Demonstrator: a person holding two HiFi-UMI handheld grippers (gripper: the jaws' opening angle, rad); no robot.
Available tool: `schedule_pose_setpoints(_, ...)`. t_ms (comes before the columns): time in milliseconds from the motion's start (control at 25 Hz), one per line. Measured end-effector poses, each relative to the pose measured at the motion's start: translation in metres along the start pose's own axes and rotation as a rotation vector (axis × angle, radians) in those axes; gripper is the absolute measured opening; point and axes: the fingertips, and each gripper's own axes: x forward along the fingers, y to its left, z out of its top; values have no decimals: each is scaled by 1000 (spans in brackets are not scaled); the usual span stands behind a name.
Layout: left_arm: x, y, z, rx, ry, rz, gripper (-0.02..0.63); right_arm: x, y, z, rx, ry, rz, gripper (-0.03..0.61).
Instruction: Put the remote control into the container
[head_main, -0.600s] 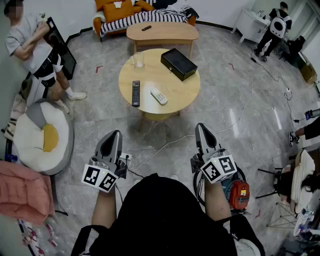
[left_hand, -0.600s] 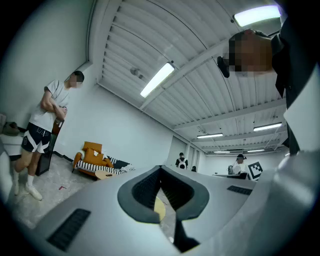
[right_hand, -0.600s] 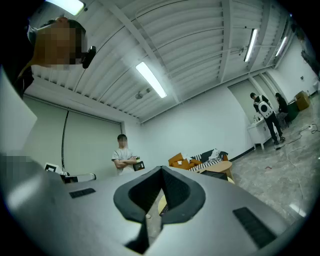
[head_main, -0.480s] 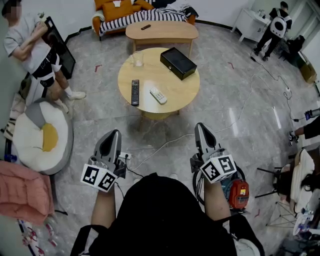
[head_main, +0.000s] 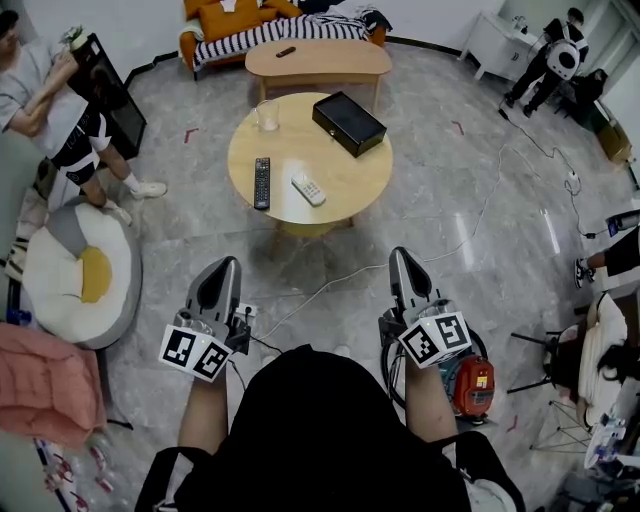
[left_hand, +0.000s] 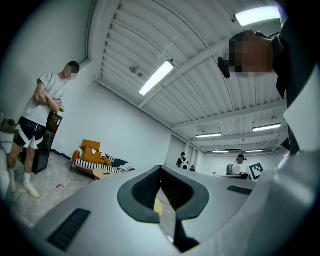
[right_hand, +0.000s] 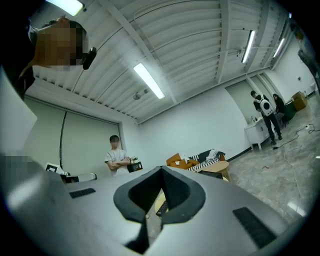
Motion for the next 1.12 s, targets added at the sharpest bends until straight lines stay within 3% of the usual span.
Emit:
schedule_pose_setpoints(880,44,-93,-45,46,2,98,8,-103,-131,29,82,-8,-50,8)
schedule_pose_setpoints(1120,52,-95,-50,62,32,103,8,-102,-140,27,95,-1,-48,8)
